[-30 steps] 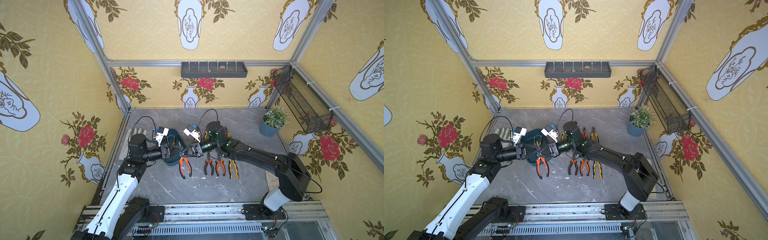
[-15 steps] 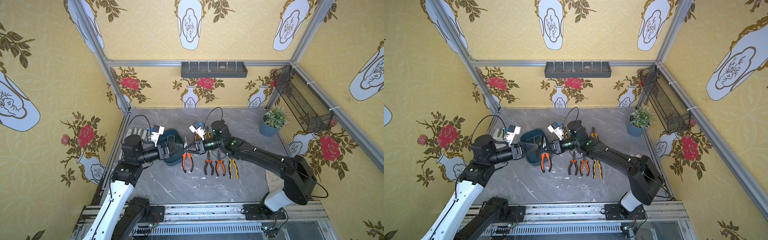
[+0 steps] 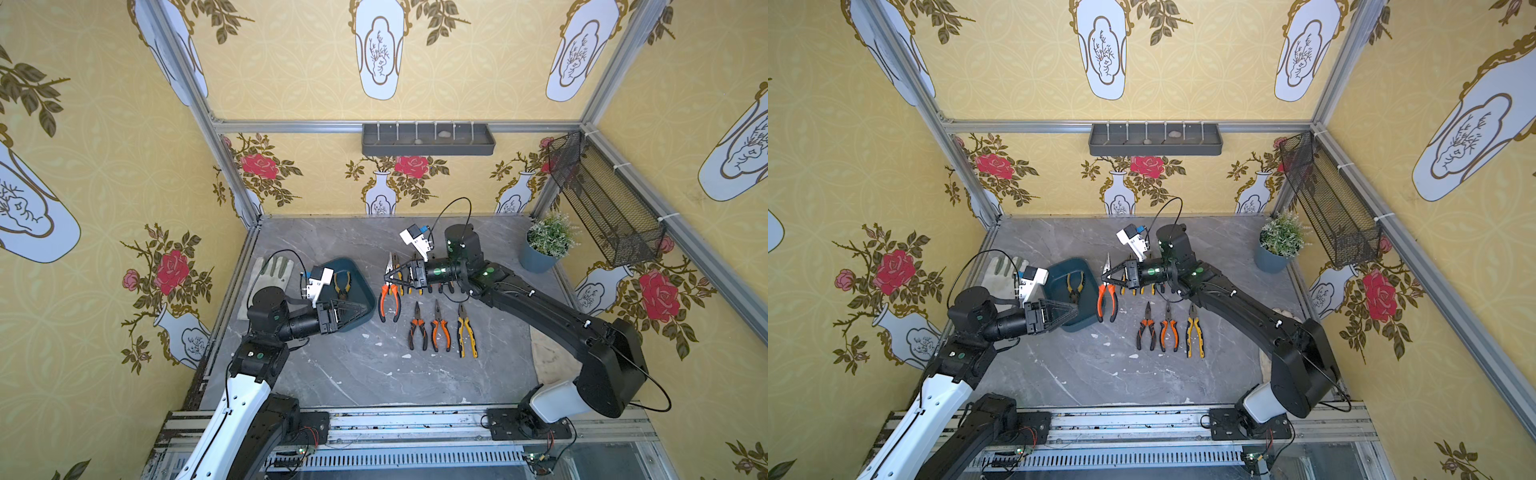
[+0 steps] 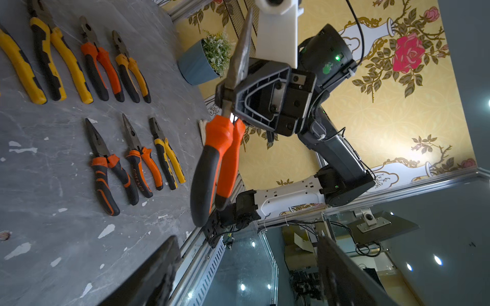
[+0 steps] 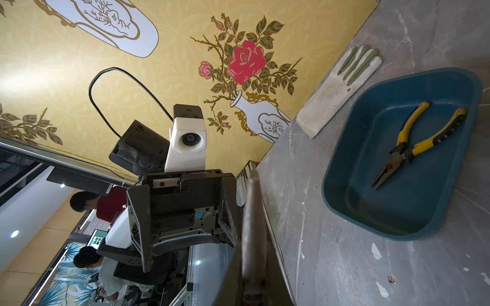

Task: Take the pliers out of the storage box
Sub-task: Place the pliers at the center of the board.

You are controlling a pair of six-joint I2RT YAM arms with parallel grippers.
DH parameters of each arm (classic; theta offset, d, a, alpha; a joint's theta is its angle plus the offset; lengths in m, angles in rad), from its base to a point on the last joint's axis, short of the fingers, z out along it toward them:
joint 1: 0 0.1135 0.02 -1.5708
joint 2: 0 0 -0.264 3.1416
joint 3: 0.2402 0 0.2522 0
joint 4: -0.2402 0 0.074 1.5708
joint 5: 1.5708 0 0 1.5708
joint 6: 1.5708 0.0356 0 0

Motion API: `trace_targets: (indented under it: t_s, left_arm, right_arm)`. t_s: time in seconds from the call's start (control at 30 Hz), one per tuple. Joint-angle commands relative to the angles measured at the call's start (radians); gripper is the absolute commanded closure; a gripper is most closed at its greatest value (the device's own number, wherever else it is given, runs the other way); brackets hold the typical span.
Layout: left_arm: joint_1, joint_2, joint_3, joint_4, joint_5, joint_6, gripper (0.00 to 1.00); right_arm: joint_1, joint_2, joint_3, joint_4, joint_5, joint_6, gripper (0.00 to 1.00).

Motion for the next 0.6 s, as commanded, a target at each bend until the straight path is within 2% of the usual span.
trace_targets:
  t_s: [0.0, 0.57]
  left_arm:
    - [-0.020, -0.017, -0.009, 0.057, 0.025, -0.011, 0.20]
    - [-0.063, 0.012, -0.023, 0.070, -0.004, -0.004, 0.21]
  right_arm:
    - [0.003, 0.013, 0.004, 0.094, -0.057, 0.048, 1.00]
    - [0.023, 0.064, 0.039, 0.131, -0.088, 0.078, 1.00]
